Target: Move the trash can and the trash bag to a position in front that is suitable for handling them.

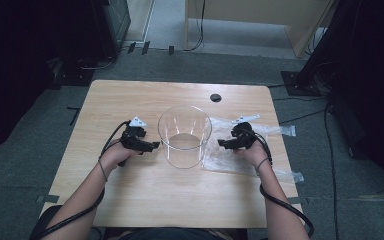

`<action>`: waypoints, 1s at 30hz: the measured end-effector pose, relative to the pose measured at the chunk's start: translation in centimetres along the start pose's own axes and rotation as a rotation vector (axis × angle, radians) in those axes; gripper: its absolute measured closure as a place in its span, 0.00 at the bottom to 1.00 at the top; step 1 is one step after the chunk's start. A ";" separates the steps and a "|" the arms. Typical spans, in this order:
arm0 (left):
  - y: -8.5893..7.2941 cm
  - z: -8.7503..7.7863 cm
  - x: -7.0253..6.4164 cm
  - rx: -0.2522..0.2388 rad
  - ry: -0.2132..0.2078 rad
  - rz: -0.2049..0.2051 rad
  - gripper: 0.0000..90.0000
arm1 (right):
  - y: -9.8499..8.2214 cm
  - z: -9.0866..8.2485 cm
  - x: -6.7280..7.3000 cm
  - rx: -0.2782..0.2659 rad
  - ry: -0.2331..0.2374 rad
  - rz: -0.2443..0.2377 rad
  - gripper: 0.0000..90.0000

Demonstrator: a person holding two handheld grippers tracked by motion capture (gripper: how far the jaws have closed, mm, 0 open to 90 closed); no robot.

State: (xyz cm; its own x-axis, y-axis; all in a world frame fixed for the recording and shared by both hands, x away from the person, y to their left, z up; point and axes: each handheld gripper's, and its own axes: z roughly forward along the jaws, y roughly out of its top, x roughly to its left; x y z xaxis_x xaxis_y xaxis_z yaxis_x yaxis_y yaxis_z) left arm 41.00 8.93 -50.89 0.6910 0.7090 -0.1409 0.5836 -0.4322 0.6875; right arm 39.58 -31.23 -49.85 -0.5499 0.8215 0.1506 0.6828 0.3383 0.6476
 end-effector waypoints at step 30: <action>1.7 -1.4 -0.8 -0.040 -0.054 -0.007 0.23 | 1.3 -0.2 2.9 -0.051 0.041 0.034 0.27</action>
State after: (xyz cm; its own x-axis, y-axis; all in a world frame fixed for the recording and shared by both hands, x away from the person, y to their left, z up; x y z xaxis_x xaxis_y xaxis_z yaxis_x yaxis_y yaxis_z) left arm 40.83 8.39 -48.65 0.7094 0.6805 -0.1836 0.5722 -0.4040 0.7137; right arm 38.76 -28.47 -48.37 -0.5463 0.8126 0.2031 0.6770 0.2857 0.6783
